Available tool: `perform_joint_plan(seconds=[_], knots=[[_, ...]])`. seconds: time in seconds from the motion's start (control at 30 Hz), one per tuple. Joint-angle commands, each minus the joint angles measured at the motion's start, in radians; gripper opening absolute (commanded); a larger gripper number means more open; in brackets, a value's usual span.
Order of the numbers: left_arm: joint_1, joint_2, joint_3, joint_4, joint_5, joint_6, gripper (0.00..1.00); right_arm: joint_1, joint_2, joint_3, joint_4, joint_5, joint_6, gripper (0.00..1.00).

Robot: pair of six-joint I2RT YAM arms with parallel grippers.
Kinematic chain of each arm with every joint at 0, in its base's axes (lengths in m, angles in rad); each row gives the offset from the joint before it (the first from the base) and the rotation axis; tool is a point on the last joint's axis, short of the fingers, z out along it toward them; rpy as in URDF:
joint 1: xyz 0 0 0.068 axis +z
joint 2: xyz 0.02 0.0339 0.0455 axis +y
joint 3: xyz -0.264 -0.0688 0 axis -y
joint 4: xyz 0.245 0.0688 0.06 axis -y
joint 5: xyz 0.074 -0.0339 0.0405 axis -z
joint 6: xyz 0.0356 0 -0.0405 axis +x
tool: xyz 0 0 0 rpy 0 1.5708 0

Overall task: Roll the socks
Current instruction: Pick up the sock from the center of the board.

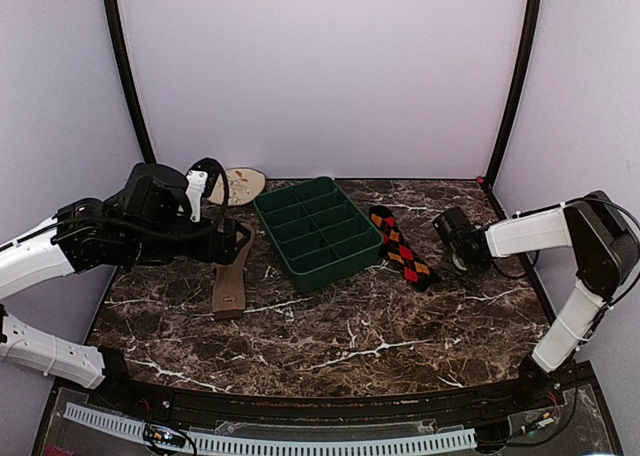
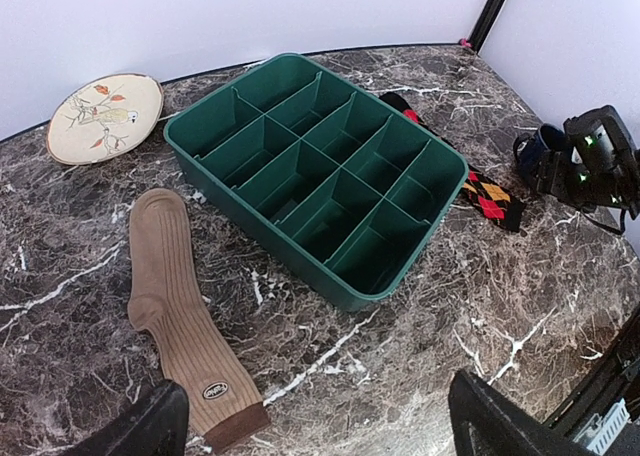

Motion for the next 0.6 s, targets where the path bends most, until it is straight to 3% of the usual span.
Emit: perform_joint_plan(seconds=[0.0,0.57], knots=[[0.017,0.012,0.015,0.0,0.016,-0.005,0.93,-0.064,0.06,0.072,0.078,-0.043,-0.102,0.7],[0.095,0.075,0.011,-0.043,-0.008,-0.058,0.94,-0.251,0.498,0.651,0.101,-0.176,-0.374,0.7]])
